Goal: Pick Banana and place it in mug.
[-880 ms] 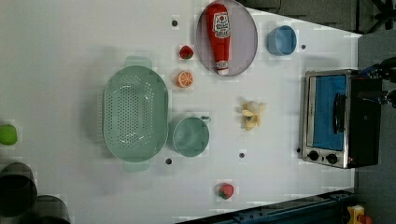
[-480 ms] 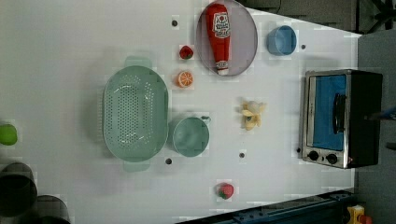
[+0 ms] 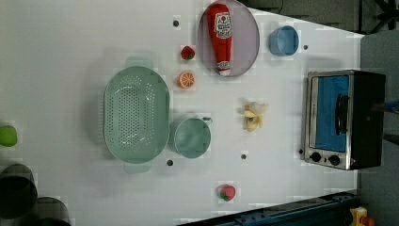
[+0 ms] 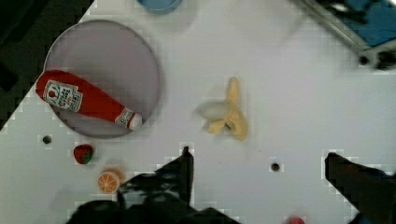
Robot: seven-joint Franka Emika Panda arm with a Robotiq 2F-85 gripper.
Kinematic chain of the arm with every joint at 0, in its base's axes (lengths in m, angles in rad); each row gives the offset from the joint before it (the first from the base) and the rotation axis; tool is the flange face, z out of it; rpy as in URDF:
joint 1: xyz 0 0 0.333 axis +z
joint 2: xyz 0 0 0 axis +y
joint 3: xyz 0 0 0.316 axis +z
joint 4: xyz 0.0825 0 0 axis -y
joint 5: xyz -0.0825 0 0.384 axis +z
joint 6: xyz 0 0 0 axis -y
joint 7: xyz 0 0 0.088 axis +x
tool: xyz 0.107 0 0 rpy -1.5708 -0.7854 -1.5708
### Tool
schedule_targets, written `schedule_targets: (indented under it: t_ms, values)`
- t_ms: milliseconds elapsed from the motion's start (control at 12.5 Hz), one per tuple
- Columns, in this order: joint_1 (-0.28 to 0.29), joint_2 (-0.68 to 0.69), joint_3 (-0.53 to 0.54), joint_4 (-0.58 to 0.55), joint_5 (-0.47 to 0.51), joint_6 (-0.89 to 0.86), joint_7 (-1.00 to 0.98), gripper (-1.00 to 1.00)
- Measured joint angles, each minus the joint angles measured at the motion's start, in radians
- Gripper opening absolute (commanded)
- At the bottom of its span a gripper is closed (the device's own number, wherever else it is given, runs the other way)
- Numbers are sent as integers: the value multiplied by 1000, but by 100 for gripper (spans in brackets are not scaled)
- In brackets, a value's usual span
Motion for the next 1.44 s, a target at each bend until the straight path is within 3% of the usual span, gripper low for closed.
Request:
schedule_targets:
  t_ms: [400, 800, 1440]
  values:
    - [-8, 245, 2, -264, -9, 365, -48, 100]
    - [17, 375, -3, -400, -7, 590, -74, 100]
    - [9, 609, -2, -402, -2, 926, -82, 100]
